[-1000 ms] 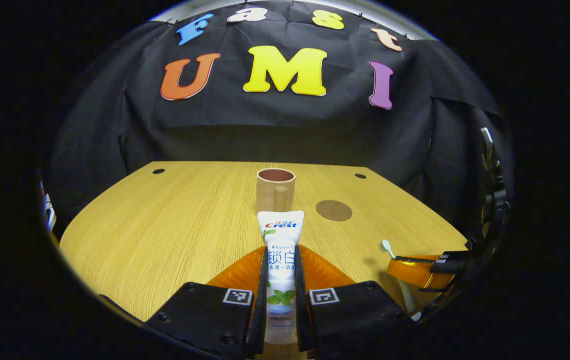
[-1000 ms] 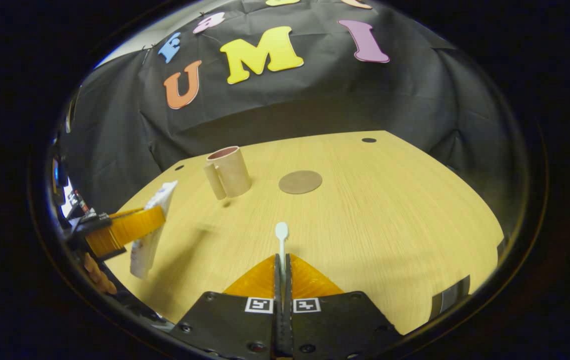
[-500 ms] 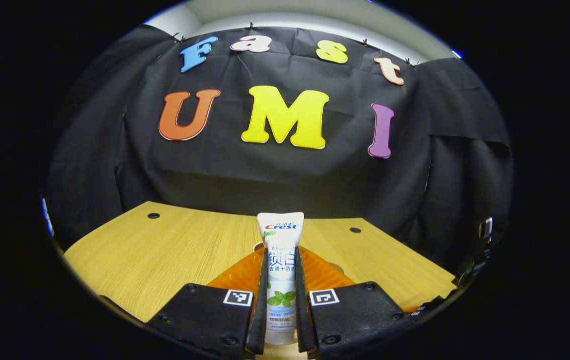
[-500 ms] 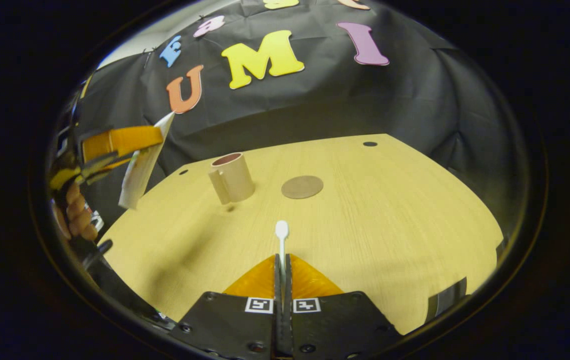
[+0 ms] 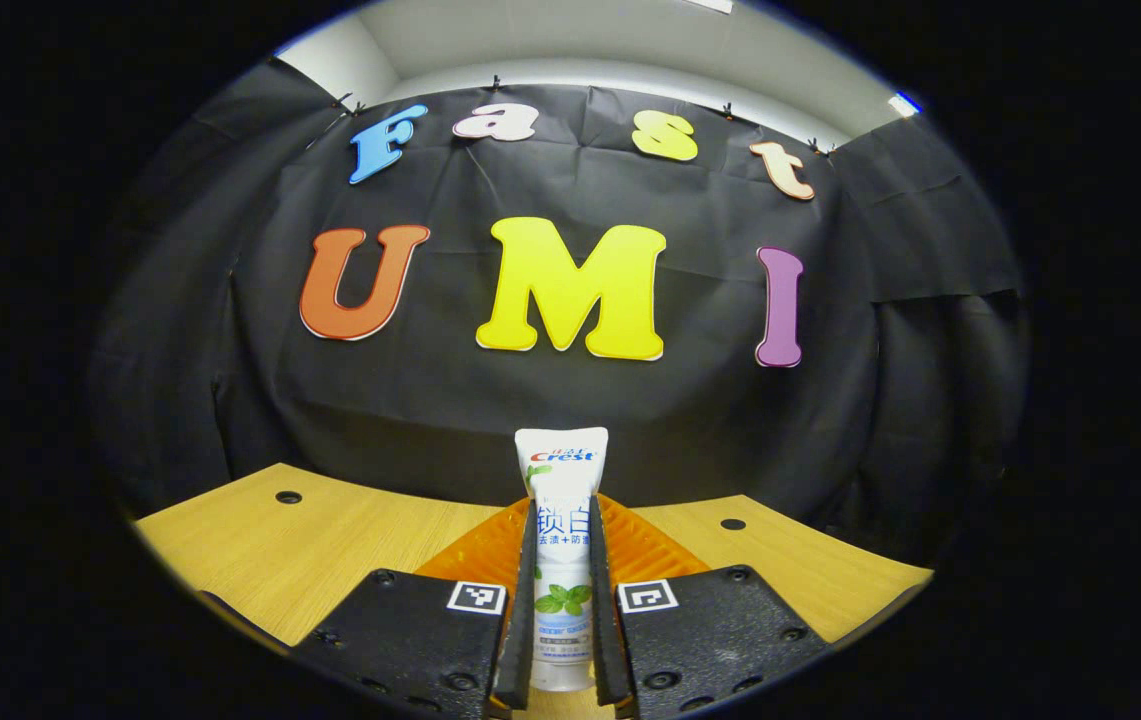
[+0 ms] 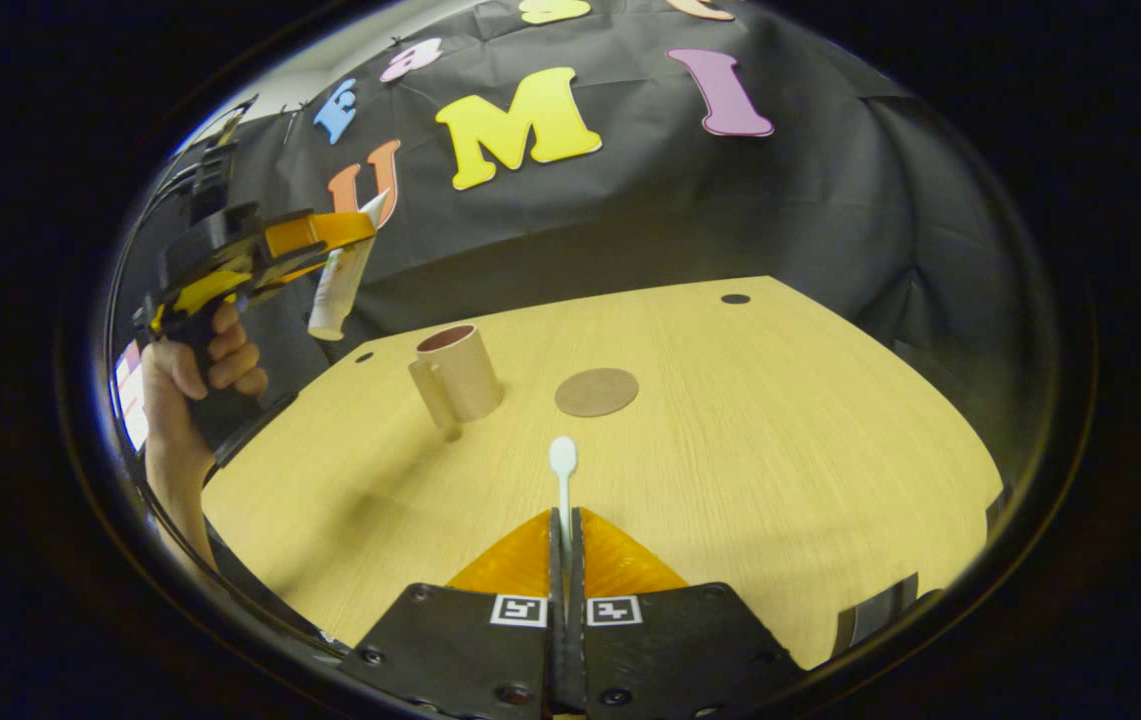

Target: Put the toothbrush and toothpaste on the desktop into the cup, then pick up the cup and place it on the coaster on the desktop.

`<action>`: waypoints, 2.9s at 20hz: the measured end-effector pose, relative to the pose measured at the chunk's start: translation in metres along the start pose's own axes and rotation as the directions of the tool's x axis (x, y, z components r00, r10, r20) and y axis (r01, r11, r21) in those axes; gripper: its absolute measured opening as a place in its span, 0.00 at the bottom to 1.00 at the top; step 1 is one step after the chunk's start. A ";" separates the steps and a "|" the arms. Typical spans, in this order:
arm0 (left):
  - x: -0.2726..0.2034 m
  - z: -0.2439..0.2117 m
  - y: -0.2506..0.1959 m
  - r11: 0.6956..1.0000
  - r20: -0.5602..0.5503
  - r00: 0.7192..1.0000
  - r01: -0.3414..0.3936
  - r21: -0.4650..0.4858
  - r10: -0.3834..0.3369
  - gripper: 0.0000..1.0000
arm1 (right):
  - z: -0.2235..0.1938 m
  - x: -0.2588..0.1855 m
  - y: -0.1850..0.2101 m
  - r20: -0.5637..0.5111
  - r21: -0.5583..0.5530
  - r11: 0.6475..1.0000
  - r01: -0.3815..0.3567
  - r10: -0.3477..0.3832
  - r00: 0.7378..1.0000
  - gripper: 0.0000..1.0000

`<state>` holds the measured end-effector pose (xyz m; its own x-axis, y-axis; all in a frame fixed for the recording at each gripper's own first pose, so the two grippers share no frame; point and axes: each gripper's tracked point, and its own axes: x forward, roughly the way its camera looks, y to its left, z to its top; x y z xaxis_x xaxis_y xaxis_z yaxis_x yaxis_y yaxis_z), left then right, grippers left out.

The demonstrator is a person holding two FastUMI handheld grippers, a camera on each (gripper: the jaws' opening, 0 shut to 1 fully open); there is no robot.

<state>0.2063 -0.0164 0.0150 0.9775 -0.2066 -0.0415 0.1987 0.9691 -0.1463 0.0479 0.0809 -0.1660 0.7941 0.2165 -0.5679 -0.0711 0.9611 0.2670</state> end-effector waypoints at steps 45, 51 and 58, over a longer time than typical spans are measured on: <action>0.029 -0.042 0.029 0.998 -0.072 0.996 -0.061 0.000 0.061 0.94 | 0.036 0.005 0.014 0.062 -0.004 0.999 -0.044 0.044 0.997 0.00; -0.007 -0.023 0.052 0.995 -0.033 0.995 -0.099 0.008 0.099 0.94 | 0.107 0.014 0.056 0.204 -0.083 0.988 -0.127 0.141 0.969 0.00; -0.048 -0.022 0.075 0.989 -0.034 0.989 -0.139 0.056 0.141 0.94 | 0.208 0.049 0.131 0.378 -0.218 0.945 -0.245 0.313 0.871 0.03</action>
<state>0.1727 0.0631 -0.0161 0.9929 -0.0719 -0.0951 0.0640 0.9944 -0.0837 0.2029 0.1818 0.0033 0.8979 0.4245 -0.1165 -0.3931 0.8924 0.2218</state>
